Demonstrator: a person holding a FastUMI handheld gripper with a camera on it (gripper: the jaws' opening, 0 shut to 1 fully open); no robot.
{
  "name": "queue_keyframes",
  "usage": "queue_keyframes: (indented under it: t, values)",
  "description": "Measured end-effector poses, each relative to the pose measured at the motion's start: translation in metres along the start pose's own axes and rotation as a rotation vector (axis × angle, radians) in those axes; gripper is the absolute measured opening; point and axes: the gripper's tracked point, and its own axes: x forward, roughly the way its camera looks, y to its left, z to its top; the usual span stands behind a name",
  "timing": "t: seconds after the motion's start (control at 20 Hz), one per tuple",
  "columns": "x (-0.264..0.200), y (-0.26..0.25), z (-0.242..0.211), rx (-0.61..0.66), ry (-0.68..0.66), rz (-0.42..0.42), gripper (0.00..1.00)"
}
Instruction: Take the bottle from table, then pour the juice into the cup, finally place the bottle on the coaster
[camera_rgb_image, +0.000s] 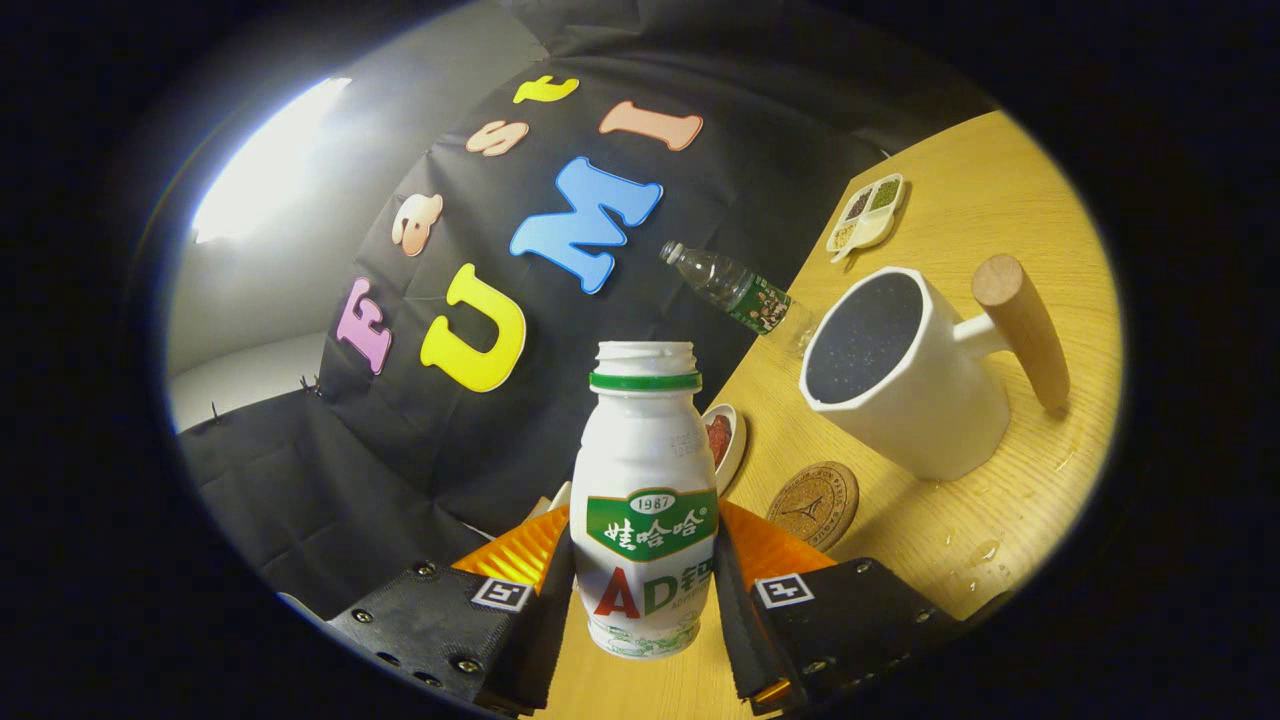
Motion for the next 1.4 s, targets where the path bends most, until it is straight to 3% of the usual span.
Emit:
queue_keyframes:
  t: [1.4]
  values:
    - [0.004,0.007,0.011,0.46,-0.07,0.077,0.66]
